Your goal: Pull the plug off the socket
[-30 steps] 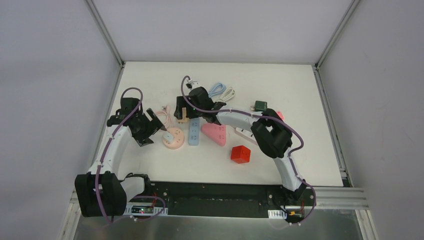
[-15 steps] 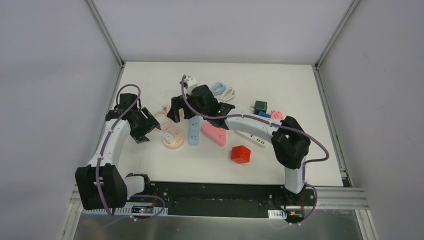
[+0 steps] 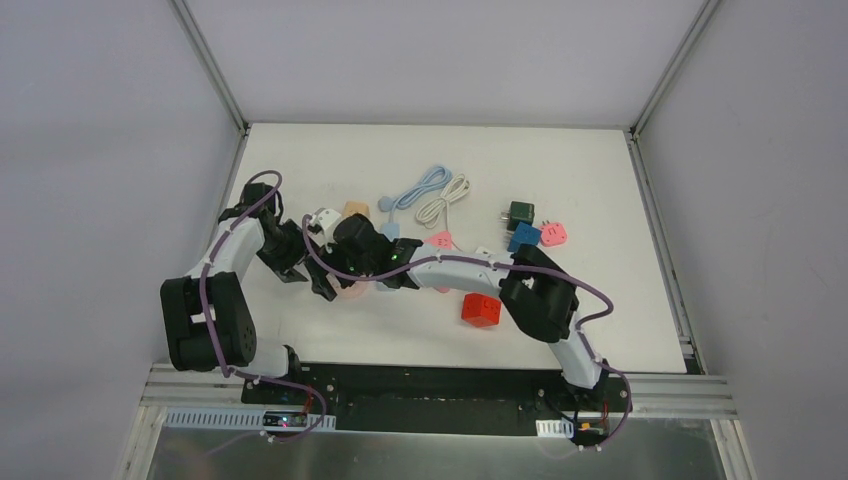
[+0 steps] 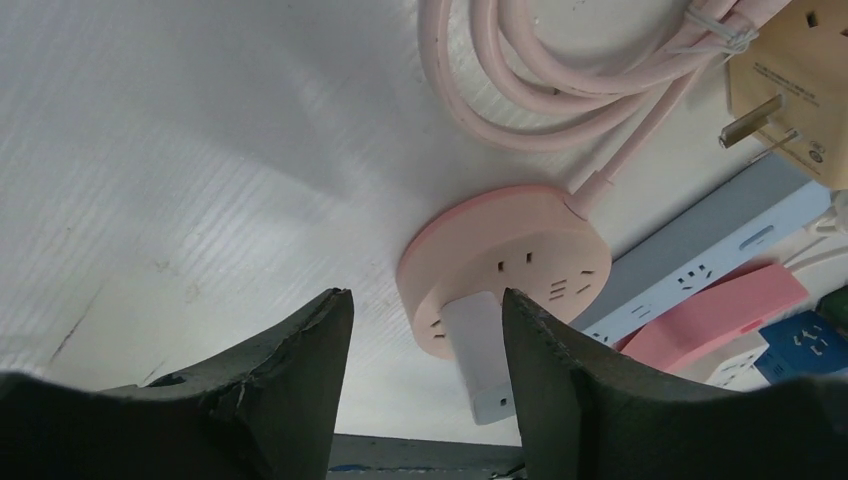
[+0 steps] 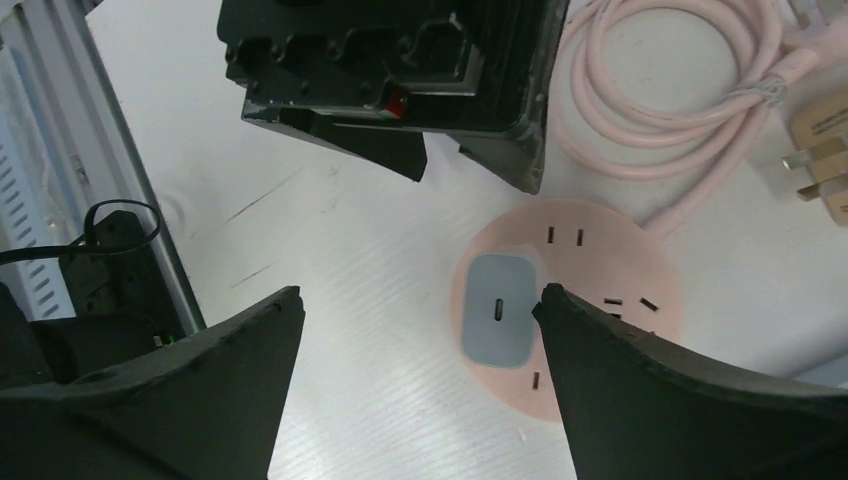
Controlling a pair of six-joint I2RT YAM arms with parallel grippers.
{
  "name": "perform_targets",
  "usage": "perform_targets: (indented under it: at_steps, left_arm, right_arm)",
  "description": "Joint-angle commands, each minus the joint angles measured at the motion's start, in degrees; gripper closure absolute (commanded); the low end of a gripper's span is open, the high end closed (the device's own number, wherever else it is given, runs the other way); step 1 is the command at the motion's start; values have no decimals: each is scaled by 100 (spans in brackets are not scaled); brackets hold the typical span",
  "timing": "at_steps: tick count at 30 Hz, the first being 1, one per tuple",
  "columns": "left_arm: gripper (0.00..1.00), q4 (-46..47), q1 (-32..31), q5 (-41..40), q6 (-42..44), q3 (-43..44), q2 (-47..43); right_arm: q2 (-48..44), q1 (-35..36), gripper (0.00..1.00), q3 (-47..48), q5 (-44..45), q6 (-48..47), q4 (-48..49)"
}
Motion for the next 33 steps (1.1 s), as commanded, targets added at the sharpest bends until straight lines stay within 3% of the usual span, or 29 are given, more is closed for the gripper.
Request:
perform_targets:
  at_steps: [1, 8, 10, 15, 25, 28, 33]
  left_arm:
    - [45, 176, 52, 405, 19, 149, 235]
    - [51, 273, 55, 534, 116, 69, 253]
    - [54, 298, 61, 587, 122, 22, 253]
    - [61, 438, 56, 856, 119, -147, 292]
    - [65, 671, 54, 1149, 157, -414, 385]
    - [66, 722, 50, 1170, 165, -442, 468]
    - [69, 687, 49, 1086, 186, -505, 598]
  right_arm:
    - [85, -74, 10, 367, 144, -139, -372]
    - [206, -75, 10, 432, 144, -139, -443]
    - [257, -73, 39, 470, 792, -466, -489]
    - [416, -71, 64, 483, 1096, -470, -395]
    - [486, -82, 65, 592, 983, -447, -358]
    - [517, -83, 59, 610, 911, -448, -381]
    - [584, -115, 58, 721, 899, -446, -424]
